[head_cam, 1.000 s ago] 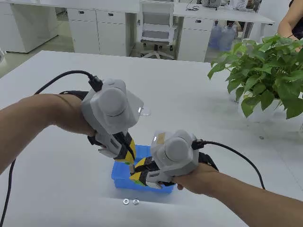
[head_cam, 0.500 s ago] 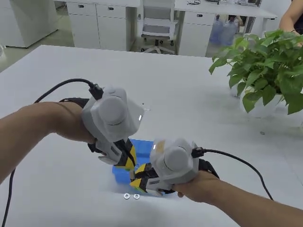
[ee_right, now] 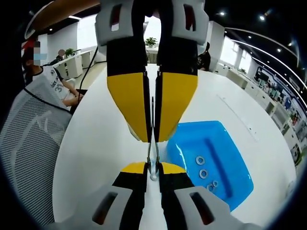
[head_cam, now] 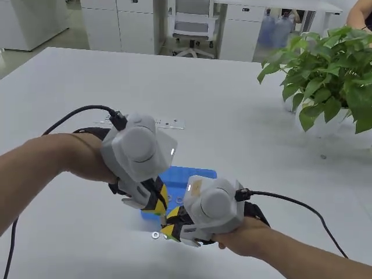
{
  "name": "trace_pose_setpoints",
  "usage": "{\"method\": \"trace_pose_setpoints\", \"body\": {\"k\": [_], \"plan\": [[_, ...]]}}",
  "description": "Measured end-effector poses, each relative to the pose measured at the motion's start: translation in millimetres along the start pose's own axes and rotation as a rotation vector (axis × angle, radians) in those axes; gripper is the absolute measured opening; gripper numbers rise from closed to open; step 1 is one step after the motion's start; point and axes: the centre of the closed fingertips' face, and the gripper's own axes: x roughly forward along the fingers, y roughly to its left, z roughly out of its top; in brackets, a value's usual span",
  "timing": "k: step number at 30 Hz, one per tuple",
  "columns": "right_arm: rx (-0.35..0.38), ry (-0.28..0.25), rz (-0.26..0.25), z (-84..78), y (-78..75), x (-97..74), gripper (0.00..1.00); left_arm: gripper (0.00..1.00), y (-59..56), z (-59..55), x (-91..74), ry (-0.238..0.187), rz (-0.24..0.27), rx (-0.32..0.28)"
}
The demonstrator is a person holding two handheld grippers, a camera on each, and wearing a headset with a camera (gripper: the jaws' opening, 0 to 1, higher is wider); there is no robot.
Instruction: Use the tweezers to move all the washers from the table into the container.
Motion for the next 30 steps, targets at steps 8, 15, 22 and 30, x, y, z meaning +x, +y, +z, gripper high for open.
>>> {"method": "trace_pose_setpoints", "body": {"k": [8, 15, 22, 30], "plan": [[-0.002, 0.015, -0.001, -7.9, 2.7, 2.4, 0.11, 0.06, -1.9, -1.5, 7.5, -0.001, -0.009, 0.000], [0.001, 0.016, 0.000, -11.1, 4.1, 5.1, 0.11, 0.06, -4.0, -3.0, 11.7, 0.001, -0.018, -0.002], [-0.003, 0.016, -0.002, -12.3, 3.7, 7.3, 0.12, 0.06, -3.7, -3.7, 13.0, -0.006, -0.018, -0.012], [-0.003, 0.007, -0.004, -9.7, 1.8, 8.1, 0.12, 0.06, -2.2, -5.8, 11.2, -0.007, -0.015, -0.018]]}}
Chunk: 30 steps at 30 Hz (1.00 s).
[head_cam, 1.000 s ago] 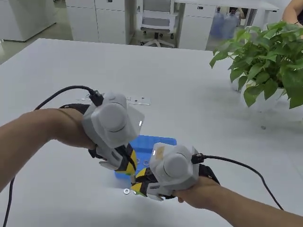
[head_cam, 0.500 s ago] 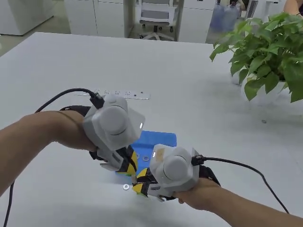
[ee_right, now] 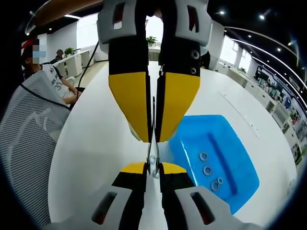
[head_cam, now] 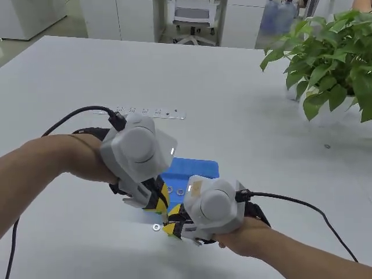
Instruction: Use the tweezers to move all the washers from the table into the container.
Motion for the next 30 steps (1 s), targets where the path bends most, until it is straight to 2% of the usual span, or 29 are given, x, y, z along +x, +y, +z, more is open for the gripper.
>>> {"method": "trace_pose_setpoints", "body": {"k": [5, 13, 20, 30], "plan": [[0.001, 0.002, 0.003, -1.0, -0.6, 1.8, 0.12, 0.06, 0.8, -1.9, 1.5, 0.006, 0.000, -0.002], [0.010, 0.002, 0.000, -2.3, -0.1, 1.0, 0.13, 0.06, 3.4, 1.4, 2.2, -0.008, -0.002, -0.007], [0.044, 0.012, -0.006, -4.1, -2.5, 0.6, 0.10, 0.06, 8.5, 1.6, 3.1, -0.004, -0.008, -0.008], [0.062, 0.015, -0.004, -4.2, -1.9, 0.4, 0.09, 0.06, 6.7, 1.2, 2.6, -0.002, -0.019, -0.007]]}}
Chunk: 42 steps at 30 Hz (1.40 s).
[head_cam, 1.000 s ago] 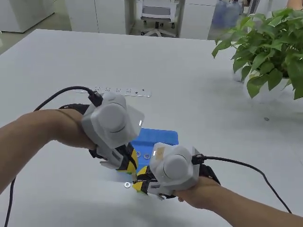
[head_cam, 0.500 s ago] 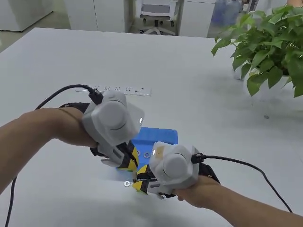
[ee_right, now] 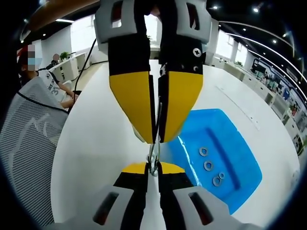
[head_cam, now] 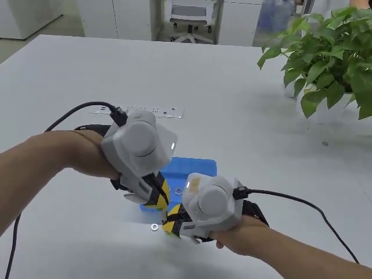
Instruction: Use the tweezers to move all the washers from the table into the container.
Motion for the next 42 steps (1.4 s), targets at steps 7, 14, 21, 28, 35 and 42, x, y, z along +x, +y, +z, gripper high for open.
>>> {"method": "trace_pose_setpoints", "body": {"k": [7, 14, 21, 28, 35, 42], "plan": [[0.000, -0.001, 0.003, 0.9, 1.3, -1.2, 0.09, 0.06, -1.6, -1.5, -2.0, 0.011, -0.001, 0.007], [-0.010, -0.009, -0.001, 7.1, 2.3, -5.8, 0.09, 0.06, -2.7, 1.7, -9.3, 0.014, -0.001, 0.010], [-0.016, -0.010, 0.003, 14.7, 2.8, -12.9, 0.09, 0.06, -3.8, 6.6, -18.2, 0.014, 0.000, 0.010], [-0.029, -0.013, 0.002, 23.4, 0.5, -20.6, 0.09, 0.06, -2.1, 11.6, -28.6, 0.022, 0.001, 0.016], [-0.036, -0.022, -0.012, 35.1, -7.1, -30.6, 0.09, 0.06, 4.4, 19.4, -42.2, 0.024, 0.014, 0.027], [-0.038, -0.026, -0.018, 43.8, -16.9, -37.2, 0.09, 0.06, 12.9, 24.2, -50.7, 0.027, 0.025, 0.043]]}}
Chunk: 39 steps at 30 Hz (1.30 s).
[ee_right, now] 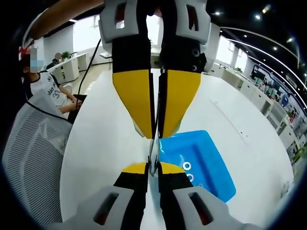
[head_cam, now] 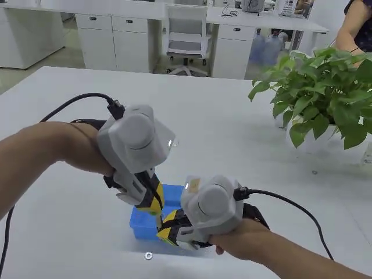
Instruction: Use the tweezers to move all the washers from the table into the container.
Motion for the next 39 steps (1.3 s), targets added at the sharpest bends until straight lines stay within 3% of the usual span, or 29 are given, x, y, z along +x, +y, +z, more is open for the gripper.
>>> {"method": "trace_pose_setpoints", "body": {"k": [15, 39], "plan": [[-0.027, -0.005, -0.025, 7.1, -29.7, 0.5, 0.09, 0.06, 26.9, -0.8, -7.2, 0.004, 0.047, 0.019], [-0.026, 0.010, -0.004, -14.9, -56.0, 25.7, 0.09, 0.06, 52.9, -20.2, 19.5, 0.016, 0.074, 0.018]]}}
